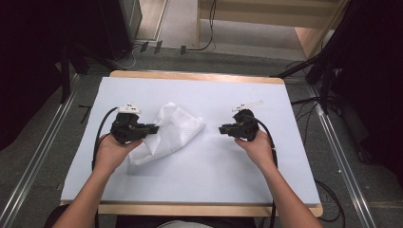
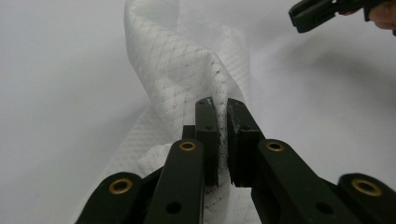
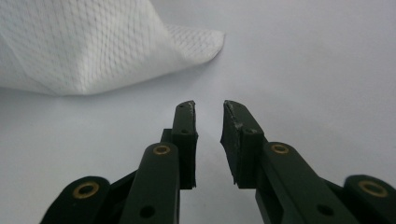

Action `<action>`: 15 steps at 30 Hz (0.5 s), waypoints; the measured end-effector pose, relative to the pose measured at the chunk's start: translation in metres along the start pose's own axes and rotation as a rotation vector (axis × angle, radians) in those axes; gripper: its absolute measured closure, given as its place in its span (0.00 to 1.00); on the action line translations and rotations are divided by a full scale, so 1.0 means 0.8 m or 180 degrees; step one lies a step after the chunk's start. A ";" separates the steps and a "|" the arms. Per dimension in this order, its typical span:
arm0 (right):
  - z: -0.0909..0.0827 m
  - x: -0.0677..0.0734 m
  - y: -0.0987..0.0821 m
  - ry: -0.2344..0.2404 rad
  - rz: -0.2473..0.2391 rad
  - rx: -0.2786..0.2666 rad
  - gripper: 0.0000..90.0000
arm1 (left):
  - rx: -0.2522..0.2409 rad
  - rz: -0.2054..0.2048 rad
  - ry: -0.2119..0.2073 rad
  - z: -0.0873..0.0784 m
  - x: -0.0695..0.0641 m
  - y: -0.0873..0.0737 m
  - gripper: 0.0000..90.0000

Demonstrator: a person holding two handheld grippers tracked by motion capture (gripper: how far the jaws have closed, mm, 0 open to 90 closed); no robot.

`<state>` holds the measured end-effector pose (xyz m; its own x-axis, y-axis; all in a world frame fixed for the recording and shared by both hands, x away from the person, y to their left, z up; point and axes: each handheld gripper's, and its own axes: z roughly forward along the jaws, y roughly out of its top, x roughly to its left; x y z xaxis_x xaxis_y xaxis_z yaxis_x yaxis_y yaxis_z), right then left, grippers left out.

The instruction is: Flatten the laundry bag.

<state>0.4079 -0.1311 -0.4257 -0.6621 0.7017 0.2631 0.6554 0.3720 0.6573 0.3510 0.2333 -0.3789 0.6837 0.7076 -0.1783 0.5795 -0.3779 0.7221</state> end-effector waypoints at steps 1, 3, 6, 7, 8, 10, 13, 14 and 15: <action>-0.001 -0.001 0.000 -0.0007 0.0013 -0.0005 0.84 | 0.0004 0.0037 -0.0026 0.005 -0.004 0.003 0.96; -0.001 -0.004 0.000 -0.0029 0.0015 -0.0022 0.84 | 0.0030 0.0027 -0.0075 0.014 -0.012 0.007 0.95; -0.004 -0.008 -0.001 -0.0057 0.0036 -0.0019 0.84 | 0.0029 0.0008 -0.0230 0.027 -0.023 0.009 0.95; -0.005 -0.009 -0.001 -0.0070 0.0075 -0.0034 0.84 | 0.0032 0.0011 -0.0264 0.031 -0.028 0.009 0.95; -0.006 -0.011 -0.002 -0.0076 0.0082 -0.0040 0.84 | 0.0048 0.0020 -0.0314 0.033 -0.031 0.008 0.95; -0.008 -0.014 -0.002 -0.0083 0.0116 -0.0052 0.84 | 0.0073 0.0026 -0.0415 0.040 -0.038 0.004 0.95; -0.009 -0.019 -0.003 -0.0105 0.0147 -0.0065 0.84 | 0.0091 0.0032 -0.0468 0.044 -0.045 -0.001 0.95; -0.009 -0.020 -0.004 -0.0111 0.0158 -0.0062 0.84 | 0.0109 0.0037 -0.0505 0.045 -0.046 -0.002 0.95; -0.009 -0.021 -0.004 -0.0110 0.0158 -0.0072 0.84 | 0.0109 0.0027 -0.0538 0.046 -0.048 -0.004 0.95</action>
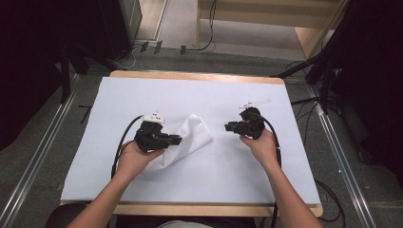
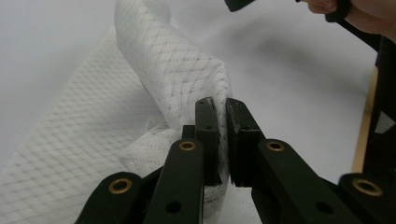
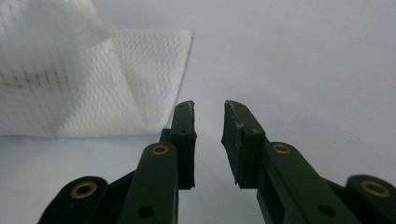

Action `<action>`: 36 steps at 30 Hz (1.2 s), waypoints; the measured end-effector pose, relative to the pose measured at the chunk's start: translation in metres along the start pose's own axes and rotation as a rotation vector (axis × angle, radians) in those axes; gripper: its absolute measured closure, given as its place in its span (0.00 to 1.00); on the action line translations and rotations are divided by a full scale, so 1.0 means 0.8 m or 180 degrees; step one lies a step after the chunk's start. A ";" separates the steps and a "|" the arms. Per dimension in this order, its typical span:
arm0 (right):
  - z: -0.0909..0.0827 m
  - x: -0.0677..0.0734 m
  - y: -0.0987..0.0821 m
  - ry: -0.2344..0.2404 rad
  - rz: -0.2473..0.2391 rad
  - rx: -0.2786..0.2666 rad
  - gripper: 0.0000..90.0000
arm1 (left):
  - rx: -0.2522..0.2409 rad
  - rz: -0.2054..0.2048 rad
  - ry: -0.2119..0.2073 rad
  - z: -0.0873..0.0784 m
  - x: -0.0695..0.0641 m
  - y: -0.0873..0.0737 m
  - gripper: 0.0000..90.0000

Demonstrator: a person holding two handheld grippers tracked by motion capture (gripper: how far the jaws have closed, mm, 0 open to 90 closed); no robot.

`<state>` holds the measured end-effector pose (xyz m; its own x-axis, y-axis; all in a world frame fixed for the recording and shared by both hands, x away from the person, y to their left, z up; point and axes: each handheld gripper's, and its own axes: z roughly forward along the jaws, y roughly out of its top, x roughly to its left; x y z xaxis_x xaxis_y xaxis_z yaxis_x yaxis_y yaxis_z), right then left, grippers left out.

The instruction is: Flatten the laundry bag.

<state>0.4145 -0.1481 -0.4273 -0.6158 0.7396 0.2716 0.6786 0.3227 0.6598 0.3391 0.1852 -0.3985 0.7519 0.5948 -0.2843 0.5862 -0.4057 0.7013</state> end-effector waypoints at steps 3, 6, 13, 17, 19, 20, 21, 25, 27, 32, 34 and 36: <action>0.002 -0.001 0.000 0.0008 0.0004 0.0018 0.84 | 0.0033 -0.0006 -0.0088 0.003 -0.007 -0.004 0.94; 0.004 0.001 0.000 -0.0004 -0.0015 0.0042 0.84 | 0.0113 0.0059 -0.0116 0.006 -0.017 -0.006 0.92; 0.004 0.002 0.000 -0.0013 -0.0030 0.0050 0.84 | 0.0201 0.0285 -0.0095 -0.014 -0.046 0.003 0.70; 0.003 0.000 0.000 -0.0010 -0.0015 0.0029 0.84 | 0.0126 0.0226 -0.0060 -0.031 -0.043 0.007 0.65; 0.003 0.000 0.000 -0.0010 -0.0018 0.0034 0.84 | 0.0082 0.0231 -0.0022 -0.040 -0.039 0.009 0.63; 0.003 0.000 0.000 -0.0002 -0.0023 0.0030 0.84 | 0.0046 0.0212 -0.0002 -0.044 -0.037 0.009 0.63; 0.003 0.001 0.000 0.0001 -0.0022 0.0027 0.84 | 0.0033 0.0199 0.0019 -0.048 -0.034 0.009 0.63; 0.008 0.003 0.000 0.0031 -0.0032 0.0065 0.83 | 0.0017 0.0119 0.0171 -0.058 -0.015 0.004 0.62; 0.011 0.004 0.000 0.0040 -0.0047 0.0081 0.82 | 0.0025 0.0069 0.0261 -0.060 -0.003 -0.001 0.62; 0.022 0.012 0.002 0.0111 -0.0116 0.0117 0.79 | 0.0059 -0.0139 0.0450 -0.068 0.029 -0.020 0.60; 0.028 0.016 0.003 0.0141 -0.0159 0.0132 0.79 | 0.0047 -0.0229 0.0528 -0.073 0.040 -0.029 0.60; 0.034 0.020 0.005 0.0171 -0.0203 0.0149 0.77 | 0.0031 -0.0302 0.0591 -0.078 0.051 -0.037 0.59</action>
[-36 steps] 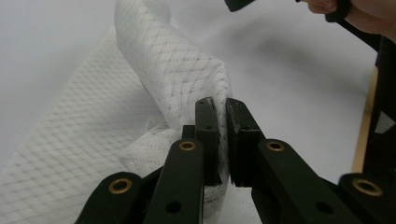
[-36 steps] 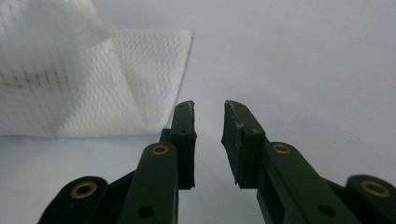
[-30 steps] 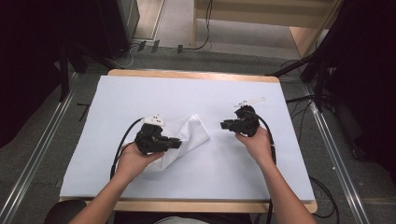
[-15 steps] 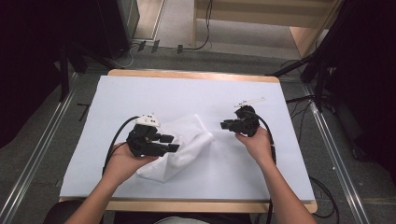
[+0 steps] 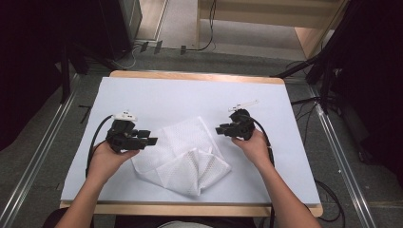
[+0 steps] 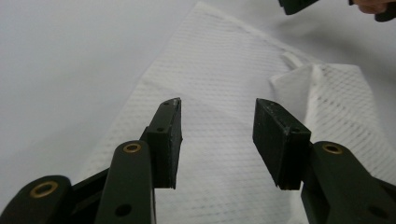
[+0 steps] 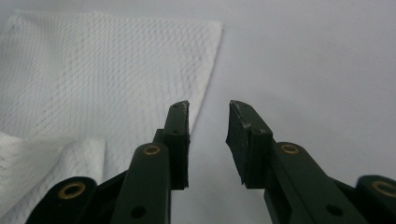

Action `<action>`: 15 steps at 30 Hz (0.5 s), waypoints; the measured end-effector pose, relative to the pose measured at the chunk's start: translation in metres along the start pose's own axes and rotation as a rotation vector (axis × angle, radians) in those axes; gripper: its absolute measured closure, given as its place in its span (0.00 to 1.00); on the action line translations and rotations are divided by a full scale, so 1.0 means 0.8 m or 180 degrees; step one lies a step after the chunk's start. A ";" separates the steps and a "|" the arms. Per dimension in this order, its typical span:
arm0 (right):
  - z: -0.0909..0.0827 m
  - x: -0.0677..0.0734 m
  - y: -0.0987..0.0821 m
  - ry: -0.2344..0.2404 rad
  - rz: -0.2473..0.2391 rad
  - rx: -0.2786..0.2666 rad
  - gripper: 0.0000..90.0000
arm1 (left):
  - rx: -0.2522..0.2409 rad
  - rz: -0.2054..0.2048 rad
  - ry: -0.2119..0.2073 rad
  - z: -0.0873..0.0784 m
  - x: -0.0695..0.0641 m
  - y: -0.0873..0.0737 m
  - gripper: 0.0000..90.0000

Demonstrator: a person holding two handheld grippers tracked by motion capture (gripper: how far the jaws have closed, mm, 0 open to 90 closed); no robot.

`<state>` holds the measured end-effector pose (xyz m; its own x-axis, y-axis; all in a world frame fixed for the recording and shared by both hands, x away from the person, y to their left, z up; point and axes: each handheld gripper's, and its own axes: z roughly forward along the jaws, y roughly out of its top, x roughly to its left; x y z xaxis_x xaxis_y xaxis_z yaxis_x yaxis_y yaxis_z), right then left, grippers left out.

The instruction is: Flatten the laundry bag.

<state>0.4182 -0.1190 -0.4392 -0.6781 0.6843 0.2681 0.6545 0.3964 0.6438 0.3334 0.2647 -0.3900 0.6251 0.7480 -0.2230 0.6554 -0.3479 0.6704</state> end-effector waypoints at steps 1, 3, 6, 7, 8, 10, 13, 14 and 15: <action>0.003 0.002 0.001 0.0018 -0.0013 0.0013 0.77 | 0.0008 -0.0025 0.0043 -0.001 0.006 -0.004 0.58; 0.010 0.005 0.004 0.0035 -0.0065 0.0026 0.76 | 0.0027 -0.0100 0.0140 -0.002 0.018 -0.012 0.57; 0.021 0.008 0.008 0.0070 -0.0106 0.0057 0.75 | 0.0064 -0.0222 0.0259 -0.003 0.033 -0.026 0.56; 0.024 0.009 0.009 0.0087 -0.0133 0.0059 0.75 | 0.0087 -0.0252 0.0295 -0.004 0.037 -0.030 0.56; 0.027 0.010 0.010 0.0078 -0.0131 0.0070 0.74 | 0.0104 -0.0274 0.0322 -0.005 0.042 -0.034 0.56; 0.033 0.011 0.012 0.0083 -0.0173 0.0076 0.71 | 0.0098 -0.0317 0.0371 -0.005 0.050 -0.042 0.55; 0.043 0.011 0.013 0.0079 -0.0221 0.0113 0.68 | 0.0094 -0.0428 0.0418 -0.004 0.064 -0.055 0.54; 0.046 0.012 0.013 0.0087 -0.0208 0.0143 0.68 | 0.0104 -0.0469 0.0451 -0.004 0.068 -0.058 0.54; 0.050 0.012 0.012 0.0083 -0.0224 0.0172 0.67 | 0.0099 -0.0506 0.0474 -0.004 0.071 -0.060 0.54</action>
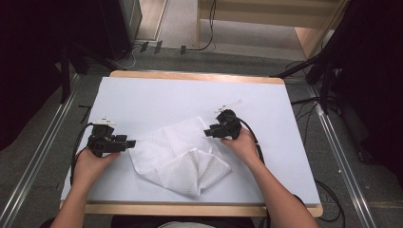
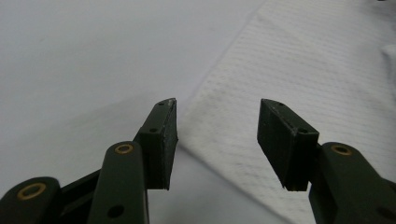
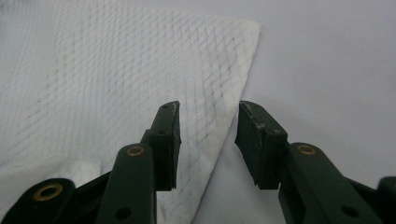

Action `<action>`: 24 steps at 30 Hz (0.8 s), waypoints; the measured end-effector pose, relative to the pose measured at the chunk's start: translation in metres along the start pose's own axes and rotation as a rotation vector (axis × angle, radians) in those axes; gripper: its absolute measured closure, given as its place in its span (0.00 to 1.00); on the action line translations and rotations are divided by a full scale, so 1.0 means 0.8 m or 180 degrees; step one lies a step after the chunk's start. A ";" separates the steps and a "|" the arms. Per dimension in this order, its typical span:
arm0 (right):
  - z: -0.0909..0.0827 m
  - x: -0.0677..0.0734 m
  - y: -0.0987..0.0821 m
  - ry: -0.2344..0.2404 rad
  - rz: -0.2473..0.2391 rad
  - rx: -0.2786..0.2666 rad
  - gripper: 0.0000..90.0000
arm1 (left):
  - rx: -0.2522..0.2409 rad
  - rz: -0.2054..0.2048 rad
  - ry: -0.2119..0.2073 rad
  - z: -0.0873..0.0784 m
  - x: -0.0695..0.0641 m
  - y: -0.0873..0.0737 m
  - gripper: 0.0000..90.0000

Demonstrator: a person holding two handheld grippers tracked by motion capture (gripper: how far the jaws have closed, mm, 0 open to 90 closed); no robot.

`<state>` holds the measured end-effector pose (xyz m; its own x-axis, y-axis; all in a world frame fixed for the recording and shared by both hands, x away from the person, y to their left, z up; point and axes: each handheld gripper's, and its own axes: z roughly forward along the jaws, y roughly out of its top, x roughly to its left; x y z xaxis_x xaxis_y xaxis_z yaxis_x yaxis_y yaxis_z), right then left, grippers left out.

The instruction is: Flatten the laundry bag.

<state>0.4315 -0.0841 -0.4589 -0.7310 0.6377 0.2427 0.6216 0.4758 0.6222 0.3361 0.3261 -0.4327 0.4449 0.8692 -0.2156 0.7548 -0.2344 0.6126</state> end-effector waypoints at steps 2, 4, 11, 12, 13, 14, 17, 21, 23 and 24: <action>0.006 0.001 0.000 -0.0002 -0.0024 0.0049 0.67 | -0.0015 -0.0039 0.0017 0.003 0.005 -0.003 0.53; 0.009 0.002 0.001 -0.0009 -0.0047 0.0020 0.67 | 0.0057 -0.0020 0.0039 0.008 0.007 -0.004 0.53; 0.014 0.011 0.005 -0.0003 -0.0119 0.0043 0.68 | 0.0028 -0.0010 0.0073 0.023 0.002 -0.006 0.68; 0.015 0.014 0.006 -0.0011 -0.0126 0.0054 0.69 | 0.0024 0.0001 0.0065 0.024 0.002 -0.006 0.74; 0.016 0.015 0.007 -0.0018 -0.0139 0.0058 0.72 | 0.0044 0.0016 0.0054 0.024 0.001 -0.006 0.79; 0.017 0.017 0.007 -0.0039 -0.0153 0.0065 0.74 | 0.0079 0.0000 0.0001 0.025 0.001 -0.005 0.85; 0.020 0.020 0.009 -0.0026 -0.0176 0.0093 0.83 | 0.0143 -0.0008 -0.0084 0.028 0.000 -0.003 0.98; 0.020 0.017 0.012 -0.0077 -0.0193 0.0141 1.00 | 0.0184 -0.0080 -0.0153 0.034 0.003 0.008 1.00; 0.018 0.011 0.015 -0.0057 -0.0092 0.0173 1.00 | 0.0138 -0.0064 -0.0125 0.038 0.002 0.016 1.00; 0.015 0.007 0.016 -0.0093 -0.0101 0.0140 1.00 | 0.0077 -0.0078 -0.0127 0.039 0.001 0.021 1.00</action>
<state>0.4388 -0.0668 -0.4585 -0.7424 0.6390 0.2012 0.6106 0.5218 0.5957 0.3641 0.3091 -0.4468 0.4448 0.8568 -0.2608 0.7769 -0.2243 0.5883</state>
